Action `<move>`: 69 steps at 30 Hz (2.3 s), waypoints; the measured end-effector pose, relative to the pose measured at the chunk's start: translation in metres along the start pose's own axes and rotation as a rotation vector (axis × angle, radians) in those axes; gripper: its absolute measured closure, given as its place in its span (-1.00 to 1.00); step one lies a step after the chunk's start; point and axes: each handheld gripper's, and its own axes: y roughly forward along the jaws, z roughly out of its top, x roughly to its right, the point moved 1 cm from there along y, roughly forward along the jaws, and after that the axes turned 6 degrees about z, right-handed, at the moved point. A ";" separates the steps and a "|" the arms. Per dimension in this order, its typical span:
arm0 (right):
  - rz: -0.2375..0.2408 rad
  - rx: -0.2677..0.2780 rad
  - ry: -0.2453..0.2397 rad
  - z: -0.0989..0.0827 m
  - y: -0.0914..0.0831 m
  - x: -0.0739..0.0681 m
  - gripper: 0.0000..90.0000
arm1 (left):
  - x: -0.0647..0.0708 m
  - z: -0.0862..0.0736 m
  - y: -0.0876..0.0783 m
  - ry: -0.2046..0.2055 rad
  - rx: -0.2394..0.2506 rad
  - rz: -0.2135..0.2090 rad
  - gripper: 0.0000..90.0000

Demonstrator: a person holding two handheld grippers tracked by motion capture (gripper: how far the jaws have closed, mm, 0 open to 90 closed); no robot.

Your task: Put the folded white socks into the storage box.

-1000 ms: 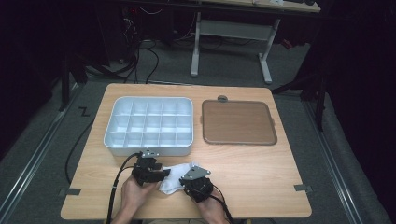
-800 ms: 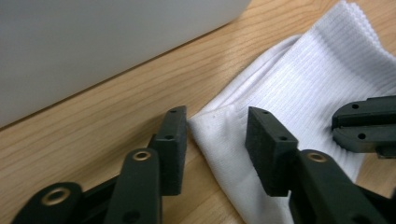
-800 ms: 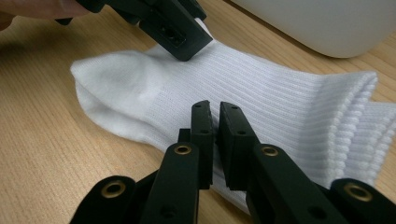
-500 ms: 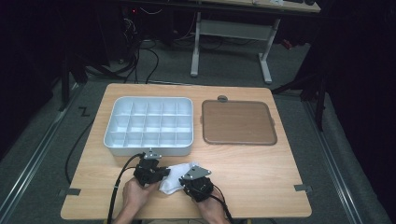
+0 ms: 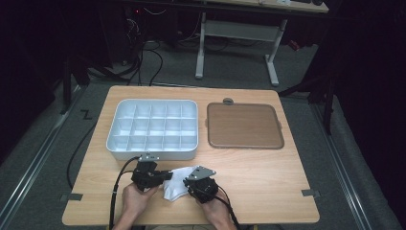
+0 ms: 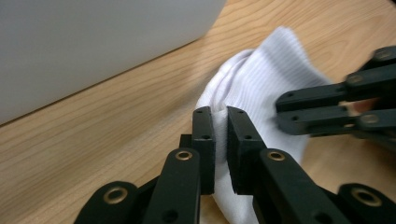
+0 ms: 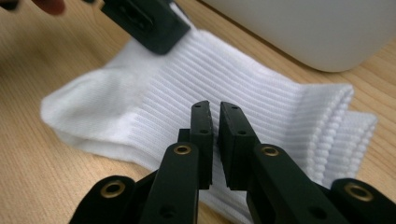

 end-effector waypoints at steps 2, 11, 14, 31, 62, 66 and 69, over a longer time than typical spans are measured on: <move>0.004 -0.004 -0.003 0.000 0.003 0.000 0.90 | 0.001 0.001 -0.003 -0.009 -0.003 -0.014 0.85; 0.038 -0.008 -0.010 0.004 0.010 0.000 0.95 | 0.007 0.008 -0.012 -0.045 -0.001 -0.063 0.85; 0.046 -0.010 -0.007 0.005 0.011 -0.001 0.96 | 0.008 0.010 -0.014 -0.058 0.001 -0.070 0.85; 0.060 0.011 -0.031 0.017 0.012 -0.007 0.89 | 0.006 0.021 -0.013 -0.107 0.038 -0.028 0.87; -0.049 -0.024 0.070 0.003 0.003 0.038 0.73 | 0.007 0.024 -0.009 -0.169 0.015 -0.037 0.87; -0.041 -0.025 0.059 0.003 0.004 0.035 0.75 | 0.009 0.025 -0.009 -0.177 0.018 -0.056 0.87; -0.035 -0.023 0.059 0.003 0.004 0.032 0.75 | 0.009 0.025 -0.009 -0.173 0.022 -0.058 0.86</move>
